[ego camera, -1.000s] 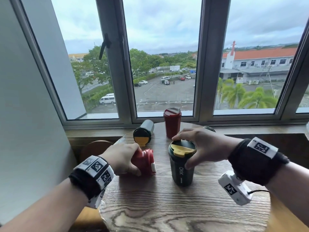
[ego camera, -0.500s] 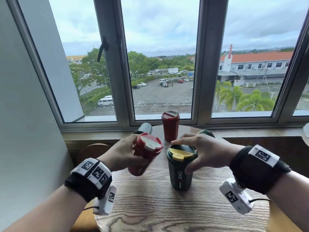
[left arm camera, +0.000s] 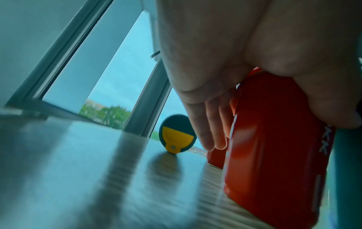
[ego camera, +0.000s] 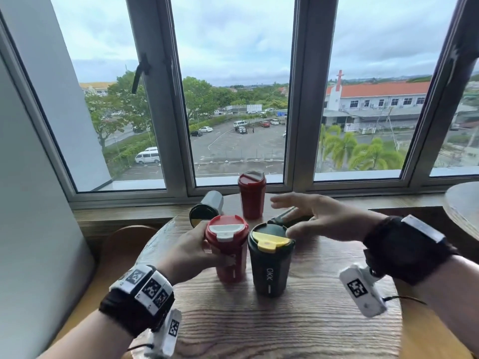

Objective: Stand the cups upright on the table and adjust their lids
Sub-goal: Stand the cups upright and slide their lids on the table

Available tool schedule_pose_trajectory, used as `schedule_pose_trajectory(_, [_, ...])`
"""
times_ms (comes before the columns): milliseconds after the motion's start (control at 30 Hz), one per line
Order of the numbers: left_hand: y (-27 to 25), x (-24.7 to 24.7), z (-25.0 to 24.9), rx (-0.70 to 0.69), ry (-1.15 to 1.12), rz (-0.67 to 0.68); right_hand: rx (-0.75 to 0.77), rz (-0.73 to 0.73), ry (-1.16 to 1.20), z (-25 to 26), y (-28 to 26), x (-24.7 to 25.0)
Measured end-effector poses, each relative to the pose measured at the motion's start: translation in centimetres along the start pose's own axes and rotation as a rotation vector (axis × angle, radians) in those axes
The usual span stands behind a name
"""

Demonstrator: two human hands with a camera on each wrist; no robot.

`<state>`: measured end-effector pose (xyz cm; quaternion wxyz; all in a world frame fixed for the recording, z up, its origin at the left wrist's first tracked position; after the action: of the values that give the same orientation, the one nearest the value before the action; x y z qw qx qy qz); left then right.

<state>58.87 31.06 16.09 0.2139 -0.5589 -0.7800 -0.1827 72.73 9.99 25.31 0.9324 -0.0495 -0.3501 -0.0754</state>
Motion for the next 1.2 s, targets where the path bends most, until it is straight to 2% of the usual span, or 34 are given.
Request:
schedule_pose_trajectory(33, [0.1,0.0,0.0,-0.001,0.001,0.012,-0.018,-0.046,0.089,-0.8,0.0,1.8])
schedule_pose_trajectory(100, [0.1,0.1,-0.2,-0.006,0.008,0.022,-0.094,-0.137,0.124,-2.8,0.2,5.3])
schedule_pose_trajectory(167, [0.1,-0.1,-0.4,-0.02,0.019,0.026,-0.194,-0.168,-0.046,-5.2,0.7,7.6])
schedule_pose_trajectory(300, [0.2,-0.1,-1.0,-0.029,0.048,0.027,-0.373,-0.053,-0.57,-9.3,3.1,8.3])
schedule_pose_trajectory(433, [0.1,0.0,-1.1,-0.019,0.09,0.023,-0.404,0.121,-0.897,-11.8,6.0,6.8])
schedule_pose_trajectory(533, [0.1,0.1,-1.2,-0.002,0.118,0.01,-0.371,0.166,-0.971,-12.5,7.1,5.9])
schedule_pose_trajectory(633, [-0.2,0.3,-1.6,0.011,0.147,-0.016,-0.338,0.152,-0.963,-12.2,7.2,6.0])
schedule_pose_trajectory(867, [-0.4,0.3,-1.8,0.05,0.176,-0.021,-0.147,0.034,-0.667,-6.4,6.7,7.1])
schedule_pose_trajectory(1000, [-0.4,0.3,-1.6,0.062,0.166,-0.019,-0.043,0.068,-0.689,-3.2,7.4,4.8])
schedule_pose_trajectory(1200, [-0.6,0.2,-1.4,0.067,0.159,-0.035,0.068,0.101,-0.778,-1.9,8.8,2.0])
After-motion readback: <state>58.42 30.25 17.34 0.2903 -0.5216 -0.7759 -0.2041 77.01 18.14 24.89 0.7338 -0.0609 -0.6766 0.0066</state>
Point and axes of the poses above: each hand's wrist, its own y-axis towards the middle knuckle, its own x-axis out of the back of the hand, z = x × y, the point moved 9 cm from there along y, towards the middle knuckle, and after that the axes turned 7 degrees about z, right-handed, at the moved point
